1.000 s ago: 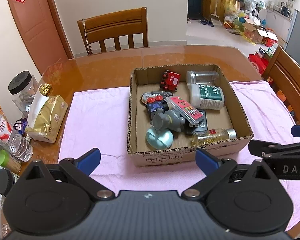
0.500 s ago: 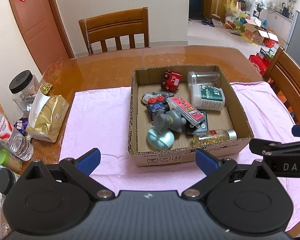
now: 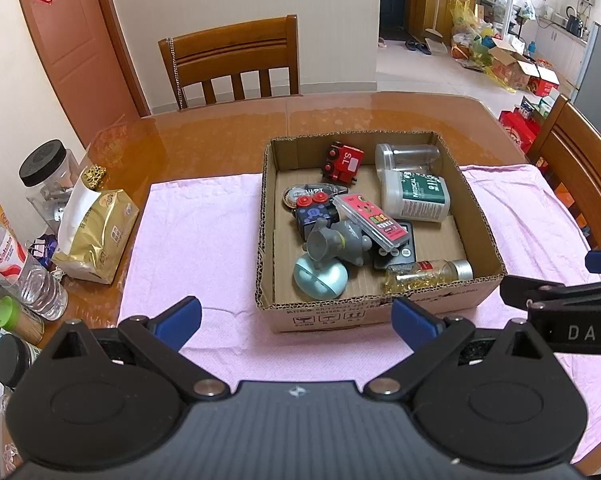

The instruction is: Organize rigid objects

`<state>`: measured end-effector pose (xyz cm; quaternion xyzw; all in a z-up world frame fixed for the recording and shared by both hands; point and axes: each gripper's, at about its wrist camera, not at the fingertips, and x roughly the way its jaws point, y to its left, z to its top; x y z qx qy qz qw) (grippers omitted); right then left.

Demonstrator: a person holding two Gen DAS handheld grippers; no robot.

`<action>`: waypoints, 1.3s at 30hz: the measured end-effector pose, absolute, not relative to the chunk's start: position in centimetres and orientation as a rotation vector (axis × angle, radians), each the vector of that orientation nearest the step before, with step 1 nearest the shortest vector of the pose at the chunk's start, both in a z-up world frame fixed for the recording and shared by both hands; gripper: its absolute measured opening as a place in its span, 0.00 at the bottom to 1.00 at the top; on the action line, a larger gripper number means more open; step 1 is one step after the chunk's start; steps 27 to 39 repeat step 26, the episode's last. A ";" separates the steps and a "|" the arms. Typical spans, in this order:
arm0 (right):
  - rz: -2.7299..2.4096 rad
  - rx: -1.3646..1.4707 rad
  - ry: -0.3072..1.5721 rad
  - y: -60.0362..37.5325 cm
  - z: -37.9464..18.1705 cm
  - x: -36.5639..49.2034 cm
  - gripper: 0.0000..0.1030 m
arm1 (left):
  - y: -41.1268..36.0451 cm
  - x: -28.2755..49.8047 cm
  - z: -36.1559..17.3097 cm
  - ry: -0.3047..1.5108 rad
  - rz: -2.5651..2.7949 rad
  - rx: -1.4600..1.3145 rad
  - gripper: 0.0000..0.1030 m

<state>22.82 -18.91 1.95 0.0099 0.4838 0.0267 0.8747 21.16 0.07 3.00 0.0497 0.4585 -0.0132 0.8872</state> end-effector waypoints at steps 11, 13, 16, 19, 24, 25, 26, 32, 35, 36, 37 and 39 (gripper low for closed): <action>0.056 0.020 1.005 -18.9 2.1 22.7 1.00 | 0.0 21.1 3.1 0.952 -0.027 0.103 0.98; 0.059 0.020 1.006 -18.9 2.1 22.7 1.00 | 0.0 21.1 3.1 0.952 -0.027 0.104 0.98; 0.061 0.020 1.006 -18.9 2.1 22.7 1.00 | 0.0 21.1 3.1 0.952 -0.026 0.103 0.98; 0.060 0.018 1.003 -18.9 2.2 22.7 1.00 | 0.0 21.1 3.1 0.953 -0.026 0.103 0.98; 0.060 0.018 1.002 -18.9 2.2 22.8 1.00 | -0.1 21.1 3.2 0.953 -0.024 0.101 0.98; 0.061 0.017 1.001 -18.9 2.2 22.8 1.00 | -0.1 21.1 3.2 0.953 -0.023 0.102 0.98; 0.062 0.016 1.001 -18.9 2.2 22.8 1.00 | -0.1 21.1 3.2 0.954 -0.023 0.102 0.98; 0.062 0.016 1.001 -18.9 2.2 22.8 1.00 | -0.1 21.1 3.2 0.954 -0.023 0.102 0.98; 0.062 0.016 1.001 -18.9 2.2 22.8 1.00 | -0.1 21.1 3.2 0.954 -0.023 0.102 0.98; 0.062 0.016 1.001 -18.9 2.2 22.8 1.00 | -0.1 21.1 3.2 0.954 -0.023 0.102 0.98; 0.062 0.016 1.001 -18.9 2.2 22.8 1.00 | -0.1 21.1 3.2 0.954 -0.023 0.102 0.98; 0.062 0.016 1.001 -18.9 2.2 22.8 1.00 | -0.1 21.1 3.2 0.954 -0.023 0.102 0.98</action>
